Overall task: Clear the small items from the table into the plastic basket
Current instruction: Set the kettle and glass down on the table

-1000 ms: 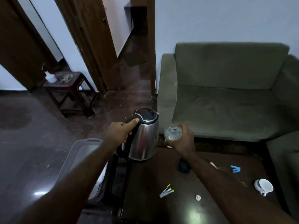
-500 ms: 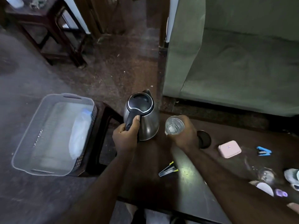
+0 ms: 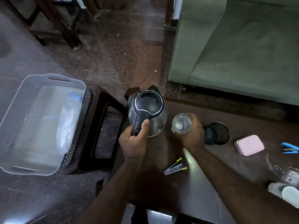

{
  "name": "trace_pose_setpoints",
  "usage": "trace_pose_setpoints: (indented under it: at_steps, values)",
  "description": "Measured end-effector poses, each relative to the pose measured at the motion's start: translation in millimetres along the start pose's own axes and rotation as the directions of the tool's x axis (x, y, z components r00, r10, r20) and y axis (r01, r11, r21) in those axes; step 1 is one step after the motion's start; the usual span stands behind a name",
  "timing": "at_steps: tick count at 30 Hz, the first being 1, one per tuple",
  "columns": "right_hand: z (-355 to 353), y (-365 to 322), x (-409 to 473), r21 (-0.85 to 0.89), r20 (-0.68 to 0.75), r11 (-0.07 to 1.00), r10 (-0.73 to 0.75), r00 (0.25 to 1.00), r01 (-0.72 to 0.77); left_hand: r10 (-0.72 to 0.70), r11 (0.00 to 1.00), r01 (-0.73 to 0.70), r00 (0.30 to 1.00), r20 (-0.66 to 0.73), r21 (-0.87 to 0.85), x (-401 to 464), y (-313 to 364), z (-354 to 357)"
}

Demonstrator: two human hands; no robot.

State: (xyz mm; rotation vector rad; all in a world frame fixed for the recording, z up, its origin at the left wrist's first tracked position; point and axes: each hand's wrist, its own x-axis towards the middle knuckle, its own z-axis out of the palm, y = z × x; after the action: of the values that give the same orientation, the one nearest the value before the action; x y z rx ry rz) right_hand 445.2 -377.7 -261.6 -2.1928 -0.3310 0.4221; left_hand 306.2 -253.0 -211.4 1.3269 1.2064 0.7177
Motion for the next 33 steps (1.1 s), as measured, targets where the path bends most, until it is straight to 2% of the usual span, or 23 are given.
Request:
trace_pose_setpoints:
  at_steps: [9,14,17,20,23,25,27,30,33]
  values:
    - [4.9,7.4,0.9,0.027,-0.001,1.000,-0.005,1.000,0.005,0.021,1.000,-0.021,1.000,-0.003,-0.007,3.2,-11.4,-2.3]
    - [9.6,9.7,-1.0,0.034,-0.036,0.999,0.029,0.999,-0.027,0.020,0.999,-0.016,0.995,0.093,-0.045,2.7,-9.9,-4.8]
    - [7.8,7.5,-0.6,0.030,0.038,0.994,0.105,0.994,-0.106,-0.054,0.998,0.049,0.985,0.162,0.034,3.1,-7.2,-13.2]
    - [-4.1,-13.6,-6.4,-0.019,0.161,0.966,0.259,0.952,-0.259,-0.179,0.967,0.134,0.962,0.204,0.218,5.0,8.3,-23.9]
    - [-25.6,-46.2,-17.2,-0.184,0.188,0.954,0.270,0.944,-0.236,-0.190,0.878,0.064,0.957,0.221,0.474,8.7,41.0,-37.6]
    - [-44.1,-79.4,-27.4,-0.258,0.213,0.958,0.182,0.960,-0.124,-0.123,0.797,-0.070,0.954,0.275,0.600,10.7,73.2,-48.5]
    - [-62.5,-120.9,-39.9,-0.327,0.234,0.945,0.077,0.969,0.004,-0.014,0.669,-0.238,0.943,0.332,0.704,9.7,110.6,-59.9]
    - [-87.5,-179.5,-56.7,-0.478,0.222,0.848,-0.137,0.965,0.230,0.188,0.464,-0.469,0.881,0.434,0.751,3.7,163.5,-72.7]
    - [-111.6,-231.3,-71.4,-0.598,0.183,0.701,-0.353,0.918,0.389,0.351,0.259,-0.582,0.800,0.486,0.771,-7.5,211.9,-86.3]
